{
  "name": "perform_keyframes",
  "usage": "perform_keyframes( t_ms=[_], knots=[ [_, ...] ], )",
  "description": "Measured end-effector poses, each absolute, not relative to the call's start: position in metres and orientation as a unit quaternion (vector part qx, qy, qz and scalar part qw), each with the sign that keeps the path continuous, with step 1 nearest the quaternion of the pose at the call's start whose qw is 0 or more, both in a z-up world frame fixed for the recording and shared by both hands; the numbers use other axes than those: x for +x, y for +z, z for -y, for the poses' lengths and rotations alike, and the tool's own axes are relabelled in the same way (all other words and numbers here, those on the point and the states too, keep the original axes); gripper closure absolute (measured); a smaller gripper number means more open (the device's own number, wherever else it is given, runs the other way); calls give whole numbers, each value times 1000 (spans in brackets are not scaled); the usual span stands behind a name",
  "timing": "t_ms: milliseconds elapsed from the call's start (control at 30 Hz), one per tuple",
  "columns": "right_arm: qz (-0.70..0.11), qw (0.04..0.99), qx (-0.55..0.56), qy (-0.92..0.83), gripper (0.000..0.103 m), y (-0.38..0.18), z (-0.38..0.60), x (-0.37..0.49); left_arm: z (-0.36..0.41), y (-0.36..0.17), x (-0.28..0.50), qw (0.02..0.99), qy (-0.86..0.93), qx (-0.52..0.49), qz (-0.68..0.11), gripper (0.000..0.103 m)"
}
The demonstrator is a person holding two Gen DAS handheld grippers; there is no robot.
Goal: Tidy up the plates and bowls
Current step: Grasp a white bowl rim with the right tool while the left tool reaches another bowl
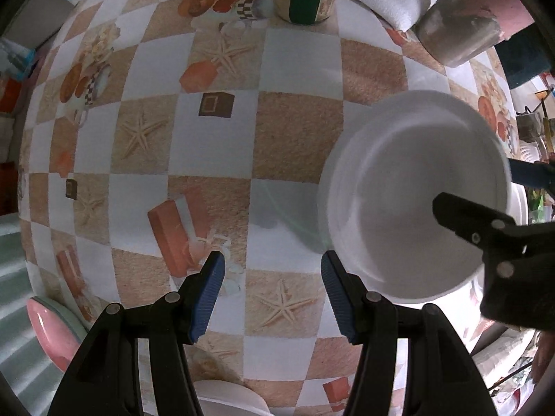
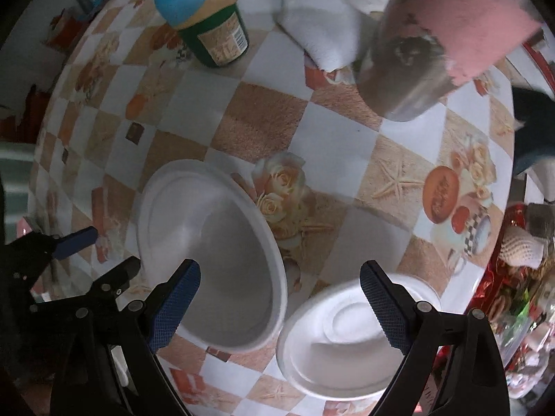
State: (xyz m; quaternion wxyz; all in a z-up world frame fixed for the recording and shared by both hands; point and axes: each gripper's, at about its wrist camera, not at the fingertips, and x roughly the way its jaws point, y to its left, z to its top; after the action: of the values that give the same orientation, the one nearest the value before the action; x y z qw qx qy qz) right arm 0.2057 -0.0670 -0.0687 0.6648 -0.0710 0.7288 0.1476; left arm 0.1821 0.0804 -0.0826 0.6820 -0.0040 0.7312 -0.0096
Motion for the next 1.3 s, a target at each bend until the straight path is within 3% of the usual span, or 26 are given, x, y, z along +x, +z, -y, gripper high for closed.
perform_keyframes(
  t_ms=[133, 167, 200, 233, 267, 333, 400, 567, 767, 900, 967, 1033, 1067, 1200, 1300],
  knots=[
    [-728, 664, -69, 154, 9, -71, 63, 206, -75, -86, 184, 683, -22, -13, -729, 45],
    [-727, 665, -69, 156, 9, -71, 62, 206, -73, -87, 184, 684, -30, -17, -729, 50],
    [-725, 667, -70, 160, 13, -70, 60, 206, -71, -87, 183, 683, -38, -20, -729, 66],
    [-725, 664, -71, 165, 29, -70, 58, 205, -69, -88, 183, 681, -44, -19, -731, 74],
    [-729, 660, -74, 168, 54, -72, 56, 205, -68, -88, 183, 680, -46, -20, -732, 76],
    [-730, 657, -92, 163, 72, -74, 50, 201, -68, -88, 183, 679, -47, -25, -732, 87],
    [-728, 659, -95, 163, 72, -74, 49, 198, -71, -89, 183, 679, -49, -31, -731, 91],
    [-731, 657, -58, 173, 90, -66, 53, 192, -71, -65, 172, 697, -86, -40, -711, 91],
    [-724, 663, -39, 185, 90, -54, 37, 172, -86, -55, 157, 698, -68, -33, -712, 90],
    [-735, 656, -29, 170, 90, -68, 35, 164, -106, -65, 135, 684, -40, -35, -728, 82],
    [-739, 652, -25, 165, 90, -74, 36, 156, -115, -73, 129, 675, -42, -49, -735, 69],
    [-741, 651, -9, 165, 90, -77, 39, 150, -118, -77, 127, 675, -40, -44, -735, 46],
    [-741, 652, -8, 162, 90, -78, 41, 148, -117, -77, 128, 679, -42, -40, -732, 42],
    [-744, 650, 10, 154, 89, -81, 46, 142, -100, -79, 139, 686, -59, -19, -725, 33],
    [-748, 647, 15, 150, 89, -82, 47, 141, -85, -92, 145, 679, -60, 7, -732, 34]
  ],
)
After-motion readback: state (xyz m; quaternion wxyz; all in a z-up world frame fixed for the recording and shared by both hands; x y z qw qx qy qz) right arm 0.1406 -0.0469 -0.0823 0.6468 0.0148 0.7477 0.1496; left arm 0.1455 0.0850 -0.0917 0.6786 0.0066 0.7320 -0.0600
